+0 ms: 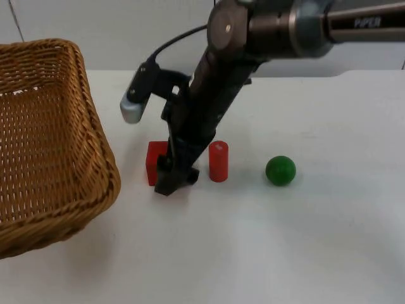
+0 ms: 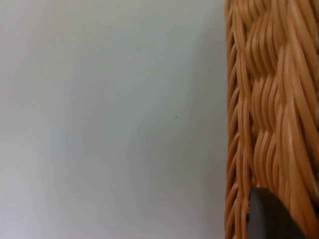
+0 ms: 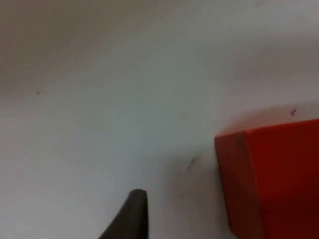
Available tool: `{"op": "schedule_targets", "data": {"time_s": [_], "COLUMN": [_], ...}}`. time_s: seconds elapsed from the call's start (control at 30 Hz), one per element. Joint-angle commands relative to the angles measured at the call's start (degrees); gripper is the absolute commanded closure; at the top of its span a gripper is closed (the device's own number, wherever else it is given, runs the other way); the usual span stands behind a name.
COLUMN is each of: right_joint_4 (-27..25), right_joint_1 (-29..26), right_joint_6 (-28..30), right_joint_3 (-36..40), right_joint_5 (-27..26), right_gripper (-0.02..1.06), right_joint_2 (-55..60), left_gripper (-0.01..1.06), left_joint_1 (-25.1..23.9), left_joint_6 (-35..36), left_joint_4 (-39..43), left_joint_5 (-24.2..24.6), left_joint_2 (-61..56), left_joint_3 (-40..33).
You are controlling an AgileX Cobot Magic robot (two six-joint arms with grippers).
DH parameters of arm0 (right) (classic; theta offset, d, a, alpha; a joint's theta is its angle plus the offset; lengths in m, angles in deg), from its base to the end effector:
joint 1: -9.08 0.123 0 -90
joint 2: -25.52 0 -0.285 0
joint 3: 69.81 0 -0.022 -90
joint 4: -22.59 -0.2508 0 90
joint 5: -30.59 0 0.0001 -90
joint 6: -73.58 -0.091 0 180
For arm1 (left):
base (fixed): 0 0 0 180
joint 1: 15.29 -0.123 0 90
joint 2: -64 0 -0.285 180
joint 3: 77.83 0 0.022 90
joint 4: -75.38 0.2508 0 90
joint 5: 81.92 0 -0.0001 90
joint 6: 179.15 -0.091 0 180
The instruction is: Pick up the basket with the left hand and place the object to the left of the red cylinder into the basket with the right hand.
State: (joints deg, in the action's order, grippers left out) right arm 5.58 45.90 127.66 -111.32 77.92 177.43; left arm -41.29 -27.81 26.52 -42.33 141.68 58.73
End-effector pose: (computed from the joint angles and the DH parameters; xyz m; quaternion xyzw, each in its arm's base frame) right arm 0.4122 0.3331 0.1089 -0.6373 0.7359 0.0960 0.2077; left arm 0.2039 0.0508 0.2217 -0.2491 0.9036 -0.2082 0.2793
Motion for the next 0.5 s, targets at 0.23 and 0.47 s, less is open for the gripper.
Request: {"op": "schedule_targets", "data": {"time_s": [0.23, 0.47], "right_joint_4": [-0.21, 0.02], "right_joint_1": [0.45, 0.45], "right_joint_6": [-0.34, -2.25], "right_joint_3": [-1.23, -4.03], "right_joint_5": [-5.84, 0.05], "right_gripper": [0.67, 1.05], "right_joint_2": [2.90, -1.88], "left_gripper": [1.05, 1.05], "left_joint_1": [-0.29, -0.29], "left_joint_6": [-0.02, -0.02], "left_joint_4": [-1.32, -1.22], "left_joint_5": [0.44, 0.67], "left_joint_2": [-0.17, -0.17], "left_joint_3": [0.23, 0.23]}}
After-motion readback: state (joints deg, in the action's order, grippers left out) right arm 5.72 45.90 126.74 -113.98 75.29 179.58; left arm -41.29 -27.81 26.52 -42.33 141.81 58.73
